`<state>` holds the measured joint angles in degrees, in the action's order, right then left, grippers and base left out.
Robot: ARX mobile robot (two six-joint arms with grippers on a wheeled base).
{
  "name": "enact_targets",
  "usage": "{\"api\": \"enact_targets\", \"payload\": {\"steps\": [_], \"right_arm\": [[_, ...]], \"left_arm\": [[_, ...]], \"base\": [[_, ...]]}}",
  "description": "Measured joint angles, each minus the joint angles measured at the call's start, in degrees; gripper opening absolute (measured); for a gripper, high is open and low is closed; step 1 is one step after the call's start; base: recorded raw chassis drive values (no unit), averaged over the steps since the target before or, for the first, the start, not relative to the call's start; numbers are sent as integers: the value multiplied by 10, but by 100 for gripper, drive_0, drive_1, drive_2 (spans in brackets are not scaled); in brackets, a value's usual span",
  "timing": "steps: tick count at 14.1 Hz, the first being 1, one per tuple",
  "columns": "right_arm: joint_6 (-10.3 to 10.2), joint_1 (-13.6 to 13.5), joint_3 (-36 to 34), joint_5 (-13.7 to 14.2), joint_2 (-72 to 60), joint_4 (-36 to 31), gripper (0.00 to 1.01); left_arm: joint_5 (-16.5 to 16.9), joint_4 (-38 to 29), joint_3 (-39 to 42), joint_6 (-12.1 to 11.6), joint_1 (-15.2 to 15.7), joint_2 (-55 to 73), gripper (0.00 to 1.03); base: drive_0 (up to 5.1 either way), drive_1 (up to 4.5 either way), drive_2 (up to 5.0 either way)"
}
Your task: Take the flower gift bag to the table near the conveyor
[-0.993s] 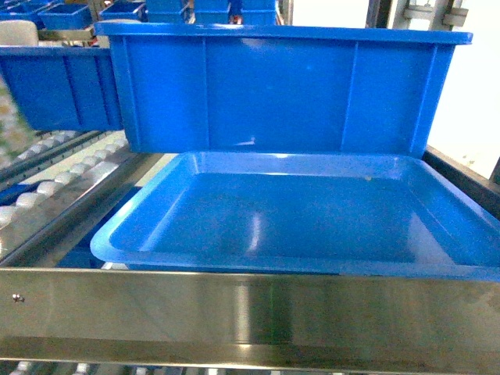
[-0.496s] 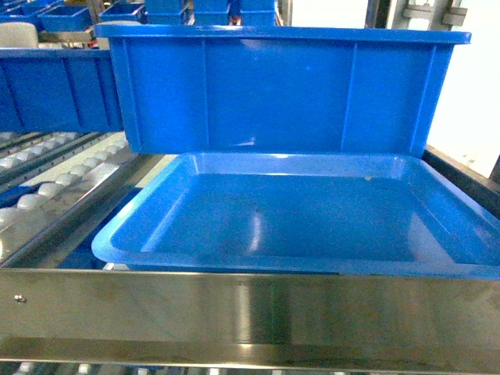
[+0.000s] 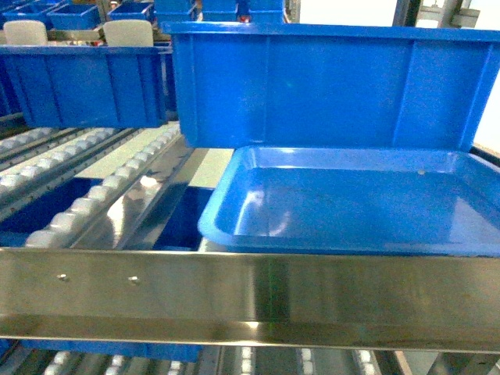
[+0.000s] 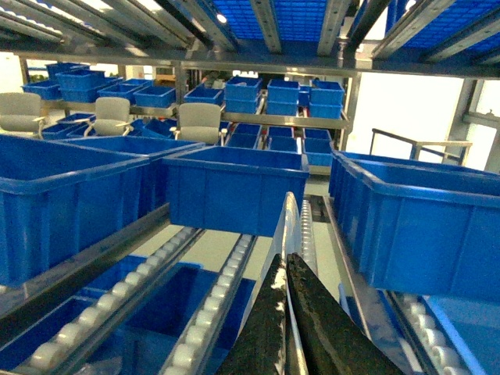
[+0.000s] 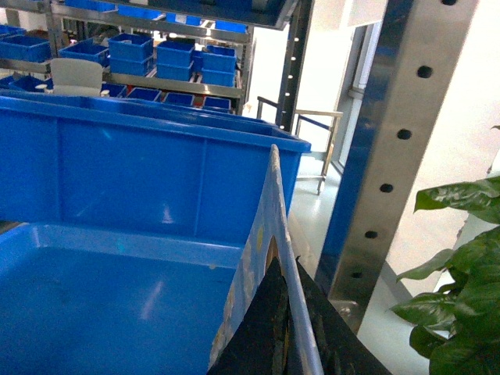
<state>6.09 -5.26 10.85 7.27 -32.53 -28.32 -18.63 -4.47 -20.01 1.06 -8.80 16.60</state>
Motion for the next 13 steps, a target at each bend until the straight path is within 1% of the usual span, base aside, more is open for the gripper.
{"api": "enact_targets", "payload": {"steps": [13], "right_arm": [[0, 0, 0, 0, 0, 0, 2]], "left_arm": [[0, 0, 0, 0, 0, -1, 2]], "base": [[0, 0, 0]]}}
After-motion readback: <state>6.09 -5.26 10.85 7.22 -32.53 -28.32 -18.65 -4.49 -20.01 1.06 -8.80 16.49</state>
